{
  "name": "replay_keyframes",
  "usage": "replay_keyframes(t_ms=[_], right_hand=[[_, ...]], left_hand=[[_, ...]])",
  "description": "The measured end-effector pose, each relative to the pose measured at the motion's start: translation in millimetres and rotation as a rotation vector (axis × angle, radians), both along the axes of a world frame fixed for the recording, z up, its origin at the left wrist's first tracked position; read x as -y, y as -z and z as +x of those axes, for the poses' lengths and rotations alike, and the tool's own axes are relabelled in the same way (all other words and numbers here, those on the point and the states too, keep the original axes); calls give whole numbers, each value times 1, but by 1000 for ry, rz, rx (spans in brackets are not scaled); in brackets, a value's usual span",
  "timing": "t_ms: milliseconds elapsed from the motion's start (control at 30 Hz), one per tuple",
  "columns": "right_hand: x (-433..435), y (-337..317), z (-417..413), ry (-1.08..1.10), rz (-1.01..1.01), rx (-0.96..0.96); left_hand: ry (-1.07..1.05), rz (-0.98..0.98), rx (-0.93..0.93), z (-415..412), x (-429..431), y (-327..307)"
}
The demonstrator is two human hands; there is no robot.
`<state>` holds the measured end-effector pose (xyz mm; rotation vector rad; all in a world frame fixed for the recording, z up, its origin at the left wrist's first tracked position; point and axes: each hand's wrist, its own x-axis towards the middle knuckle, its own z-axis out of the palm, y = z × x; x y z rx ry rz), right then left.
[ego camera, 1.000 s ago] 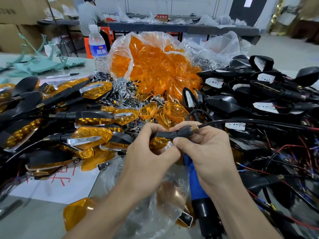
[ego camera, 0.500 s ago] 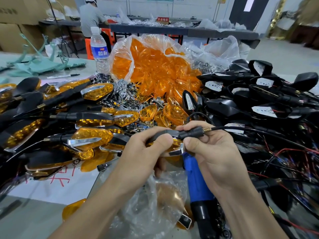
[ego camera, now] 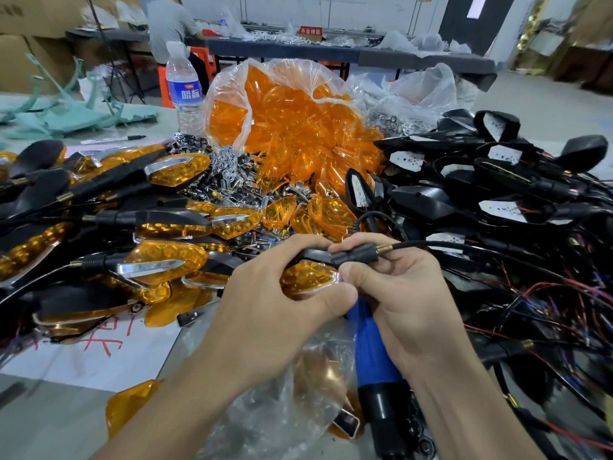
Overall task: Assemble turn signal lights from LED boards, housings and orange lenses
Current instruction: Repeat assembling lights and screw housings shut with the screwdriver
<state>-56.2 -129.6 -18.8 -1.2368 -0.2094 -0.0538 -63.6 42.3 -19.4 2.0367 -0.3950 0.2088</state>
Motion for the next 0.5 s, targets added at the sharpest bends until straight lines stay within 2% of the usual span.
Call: replay_keyframes(t_ms=[167,267,500], right_hand=[[-5,3,-2,13,-2,5],[-4,2,-1,49,-77,-14],[4,3,0,-107,-100,11]], left_hand=[[-55,-23,56,-3,1,-2],[-67,-39,55,-3,0,-2],[-81,-119,28,2,0,1]])
